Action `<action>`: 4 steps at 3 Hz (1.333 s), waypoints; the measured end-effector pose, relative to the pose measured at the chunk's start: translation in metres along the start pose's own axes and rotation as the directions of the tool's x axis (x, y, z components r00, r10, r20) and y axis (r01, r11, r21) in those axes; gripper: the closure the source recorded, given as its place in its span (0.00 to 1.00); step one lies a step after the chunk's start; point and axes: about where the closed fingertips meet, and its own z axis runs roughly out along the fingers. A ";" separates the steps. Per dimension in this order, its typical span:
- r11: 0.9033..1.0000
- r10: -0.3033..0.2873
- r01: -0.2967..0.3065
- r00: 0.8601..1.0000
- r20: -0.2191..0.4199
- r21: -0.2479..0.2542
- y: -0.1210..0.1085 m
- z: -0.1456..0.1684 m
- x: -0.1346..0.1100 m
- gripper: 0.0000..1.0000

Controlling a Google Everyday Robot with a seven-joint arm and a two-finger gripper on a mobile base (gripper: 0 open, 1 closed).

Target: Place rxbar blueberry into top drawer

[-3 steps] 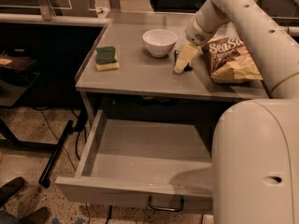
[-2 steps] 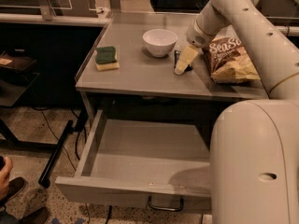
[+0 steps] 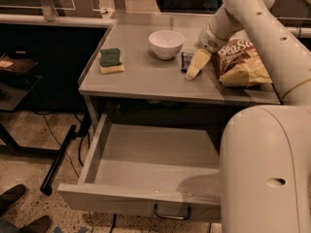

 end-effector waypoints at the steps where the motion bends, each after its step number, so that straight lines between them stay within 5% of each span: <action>1: 1.000 0.000 0.000 1.000 0.000 0.000 0.000 0.000 0.000 0.49; 3: 1.000 0.000 0.000 1.000 0.000 0.000 0.000 0.000 0.000 0.95; 4: 1.000 0.000 0.000 1.000 0.000 0.000 0.000 0.000 0.000 1.00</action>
Offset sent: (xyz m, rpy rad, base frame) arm 0.0000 0.0000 0.0000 0.0000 0.0000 0.0000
